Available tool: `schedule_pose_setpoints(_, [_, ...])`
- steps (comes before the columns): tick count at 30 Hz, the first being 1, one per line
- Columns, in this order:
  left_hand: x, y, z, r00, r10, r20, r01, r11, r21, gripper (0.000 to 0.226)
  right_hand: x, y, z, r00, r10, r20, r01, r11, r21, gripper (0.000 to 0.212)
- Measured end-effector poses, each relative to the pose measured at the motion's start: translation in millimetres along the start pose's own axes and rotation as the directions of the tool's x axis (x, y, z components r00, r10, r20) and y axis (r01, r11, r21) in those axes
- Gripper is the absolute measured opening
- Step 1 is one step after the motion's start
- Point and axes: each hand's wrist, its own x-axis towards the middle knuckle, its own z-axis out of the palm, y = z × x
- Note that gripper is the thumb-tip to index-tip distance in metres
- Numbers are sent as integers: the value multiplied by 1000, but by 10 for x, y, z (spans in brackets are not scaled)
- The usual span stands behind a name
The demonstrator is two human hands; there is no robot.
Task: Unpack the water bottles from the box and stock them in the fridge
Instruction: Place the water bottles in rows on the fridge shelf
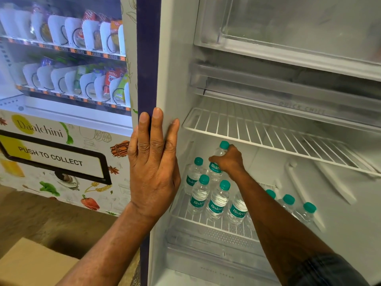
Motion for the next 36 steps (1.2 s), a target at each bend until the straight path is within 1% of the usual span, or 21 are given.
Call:
schedule_pose_setpoints(3, [0, 2, 4, 1000, -3, -4, 3, 1000, 7, 62, 37, 6, 49, 998, 34, 60, -27, 994, -110, 79])
schedule_pose_setpoints(5, [-3, 3, 3, 1000, -2, -4, 2, 1000, 9, 61, 60, 22, 91, 993, 73, 97, -59, 989, -139, 81])
schedule_pose_setpoints(9, [-2, 1, -2, 1000, -3, 5, 3, 1000, 9, 62, 90, 71, 145, 979, 133, 154, -109, 982, -155, 81])
schedule_pose_setpoints(18, [8, 3, -14, 1000, 5, 10, -6, 999, 36, 64, 145, 112, 219, 959, 190, 211, -159, 975, -158, 81])
schedule_pose_setpoints(23, [14, 12, -15, 1000, 5, 10, -5, 999, 37, 63, 177, 143, 254, 951, 204, 232, -150, 961, -231, 83])
schedule_pose_setpoints(29, [12, 14, -12, 1000, 1, 19, -2, 999, 42, 62, 206, 185, 279, 944, 204, 259, -119, 943, -310, 80])
schedule_pose_setpoints(36, [13, 12, -17, 1000, -2, 23, 1, 999, 42, 59, 204, 173, 288, 926, 226, 301, -121, 936, -331, 82])
